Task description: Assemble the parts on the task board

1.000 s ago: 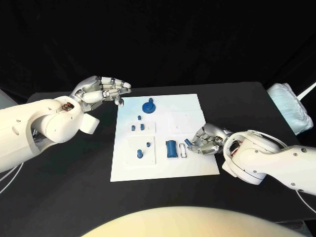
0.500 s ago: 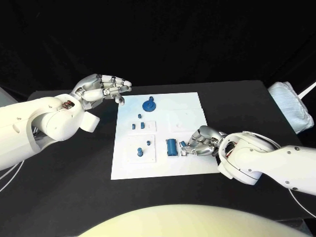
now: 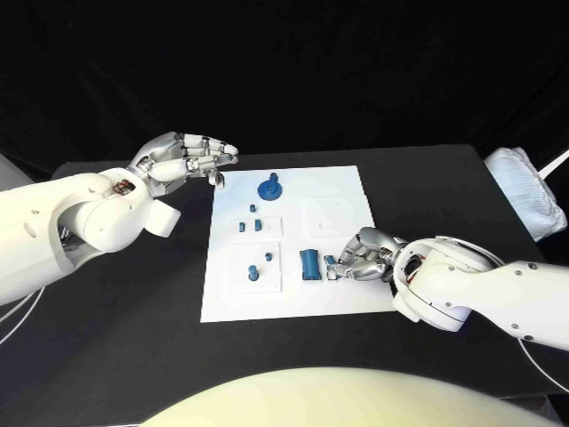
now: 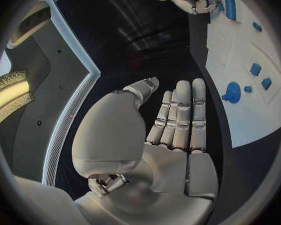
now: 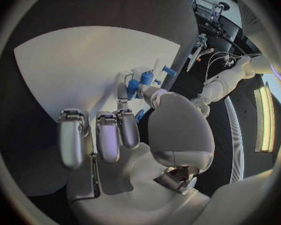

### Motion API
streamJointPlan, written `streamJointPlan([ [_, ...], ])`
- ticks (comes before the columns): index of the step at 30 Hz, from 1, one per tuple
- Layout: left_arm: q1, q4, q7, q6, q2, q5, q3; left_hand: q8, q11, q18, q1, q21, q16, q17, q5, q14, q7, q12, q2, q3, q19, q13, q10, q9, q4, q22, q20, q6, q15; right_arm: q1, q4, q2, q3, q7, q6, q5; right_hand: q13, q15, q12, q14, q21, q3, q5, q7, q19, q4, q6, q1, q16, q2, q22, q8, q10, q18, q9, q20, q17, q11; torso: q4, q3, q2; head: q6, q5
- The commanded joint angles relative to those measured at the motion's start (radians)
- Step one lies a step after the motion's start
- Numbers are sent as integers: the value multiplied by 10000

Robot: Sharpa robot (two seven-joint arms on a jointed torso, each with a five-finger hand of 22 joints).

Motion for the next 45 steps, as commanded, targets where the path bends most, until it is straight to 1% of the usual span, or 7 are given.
streamJointPlan([
  [1,4,32,41,146,0,-19,7,33,1,136,76,-48,20,-17,-6,-77,-2,55,27,-9,66,-9,-89,13,37,-12,26,-87,21,-20,-59,27,-6,-78,181,-180,1837,-55,46,940,51,-4,-42,28,840,35,-1,-102,71,12,2335,-65,559,-187,15,-63,2163,-11,10,-7,6,1,-1],
  [11,5,42,35,147,-13,-19,7,25,2,137,81,-53,24,-18,-6,-79,1,65,25,-16,69,-11,-98,9,44,-16,26,-114,22,-21,-214,137,-6,-77,357,-253,1844,-53,54,940,42,-13,-127,30,838,37,-1,-186,70,-3,2333,-63,562,-186,0,-62,2162,-10,1,2,14,-23,22],
  [19,5,43,24,143,-20,-19,7,25,2,137,81,-53,24,-18,-6,-79,1,65,25,-16,69,-11,-98,9,44,-16,26,-114,22,-24,-177,181,-6,94,420,-52,1836,-40,26,936,16,-144,-336,49,833,66,0,-491,62,-180,2330,-59,551,-182,-51,-53,2149,7,3,0,3,-24,35],
  [23,5,43,21,151,-22,-19,7,25,2,137,81,-53,24,-18,-6,-79,1,65,25,-16,69,-11,-98,9,44,-16,26,-114,22,-27,-158,187,-7,131,409,11,1850,-39,38,937,6,-376,273,44,833,102,27,-754,63,-269,2333,-30,559,-180,-88,-53,2152,9,-6,6,3,-29,33],
  [31,6,41,8,155,-21,-19,7,29,3,137,85,-56,26,-18,-4,-81,-1,70,33,-15,72,-12,-104,10,50,-18,27,-112,22,-30,-156,174,-7,152,356,47,1845,-40,26,937,19,-441,319,50,836,107,26,-797,64,-280,2338,-25,555,-183,-97,-52,2155,8,-6,5,3,-26,32],
  [39,6,42,1,146,-20,-19,7,29,3,137,85,-56,26,-18,-4,-81,-1,70,33,-15,72,-12,-104,10,50,-18,27,-112,22,-31,-172,150,-7,217,212,-29,1832,-39,-13,931,-38,-814,106,45,826,245,13,-1043,47,-331,2328,-12,541,-173,-141,-52,2128,8,3,-1,-1,-26,28],
  [45,6,36,-2,144,-20,-19,7,29,3,137,85,-56,26,-18,-4,-81,-1,70,33,-15,72,-12,-104,10,50,-18,27,-112,22,-32,-141,32,-7,420,364,-65,1827,-42,-37,927,-89,-1072,-39,44,817,37,-22,-764,36,-450,2319,6,532,-164,-170,-56,2112,6,2,7,-1,-23,48],
])
